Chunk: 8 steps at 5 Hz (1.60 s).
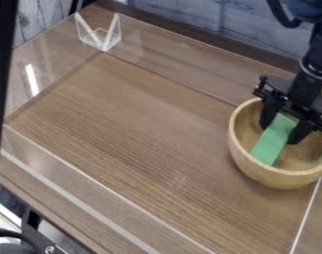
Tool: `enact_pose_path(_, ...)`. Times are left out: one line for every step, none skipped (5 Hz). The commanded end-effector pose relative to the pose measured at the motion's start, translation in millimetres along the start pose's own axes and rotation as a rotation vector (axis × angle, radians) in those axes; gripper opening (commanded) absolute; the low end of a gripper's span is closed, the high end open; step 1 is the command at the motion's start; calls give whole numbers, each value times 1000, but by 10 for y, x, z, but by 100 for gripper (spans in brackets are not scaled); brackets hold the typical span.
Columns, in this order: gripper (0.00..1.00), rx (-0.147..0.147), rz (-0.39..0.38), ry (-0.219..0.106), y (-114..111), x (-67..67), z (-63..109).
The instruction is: Move green stick from inside the wooden bowl to the table next to it
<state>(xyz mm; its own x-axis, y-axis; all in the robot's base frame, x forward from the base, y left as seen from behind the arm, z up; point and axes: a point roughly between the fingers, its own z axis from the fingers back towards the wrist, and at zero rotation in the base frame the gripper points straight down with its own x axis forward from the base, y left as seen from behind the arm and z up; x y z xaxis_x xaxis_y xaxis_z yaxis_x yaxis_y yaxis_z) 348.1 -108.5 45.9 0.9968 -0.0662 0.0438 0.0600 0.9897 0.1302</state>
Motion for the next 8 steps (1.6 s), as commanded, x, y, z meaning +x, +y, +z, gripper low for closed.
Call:
enact_pose_path(0, -40, -37, -120, 210, 72, 441)
enact_pose_path(0, -47, -32, -167, 665, 75, 583)
enact_pose_path(0, -30, 47, -172, 1063, 62, 587)
enact_pose_path(0, -18, 107, -180, 1408, -36, 580)
enact_pose_path(0, -17, 63, -192, 1771, -105, 460)
enact_pose_path(0, -15, 28, -203, 1830, -85, 349)
enact_pose_path(0, -1, 75, -196, 1717, -69, 295)
enact_pose_path(0, 16, 128, -186, 1623, -31, 233)
